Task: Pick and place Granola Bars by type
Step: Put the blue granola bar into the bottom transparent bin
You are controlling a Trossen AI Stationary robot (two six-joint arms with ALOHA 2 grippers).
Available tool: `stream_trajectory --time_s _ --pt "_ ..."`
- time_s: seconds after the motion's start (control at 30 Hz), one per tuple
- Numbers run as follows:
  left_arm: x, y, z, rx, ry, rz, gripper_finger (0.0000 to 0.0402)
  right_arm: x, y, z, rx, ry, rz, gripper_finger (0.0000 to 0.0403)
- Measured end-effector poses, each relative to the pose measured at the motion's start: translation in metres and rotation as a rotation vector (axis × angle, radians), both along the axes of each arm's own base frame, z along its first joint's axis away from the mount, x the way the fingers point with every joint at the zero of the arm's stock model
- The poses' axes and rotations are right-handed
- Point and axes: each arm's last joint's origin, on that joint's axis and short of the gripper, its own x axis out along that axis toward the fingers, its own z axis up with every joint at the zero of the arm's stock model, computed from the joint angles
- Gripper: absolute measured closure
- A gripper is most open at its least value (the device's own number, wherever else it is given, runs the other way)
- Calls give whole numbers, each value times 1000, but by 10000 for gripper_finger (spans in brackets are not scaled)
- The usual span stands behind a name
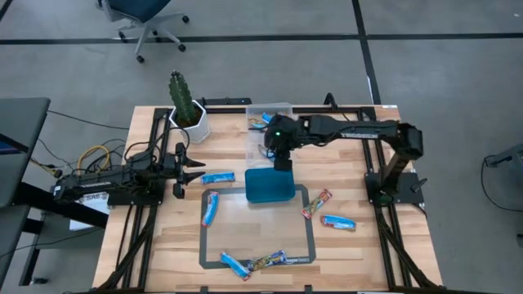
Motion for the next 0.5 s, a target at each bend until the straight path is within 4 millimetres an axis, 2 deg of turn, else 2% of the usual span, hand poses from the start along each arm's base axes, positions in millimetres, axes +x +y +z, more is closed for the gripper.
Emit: stream_trajectory --time_s 0.17,0.27,0.5 --pt "0 0 0 0 0 0 276 -17 22 29 112 -96 -122 270" --pt "0 0 0 0 0 0 276 -32 36 39 192 -115 -196 268" --pt "0 0 0 0 0 0 276 -76 87 36 270 -104 -126 264"
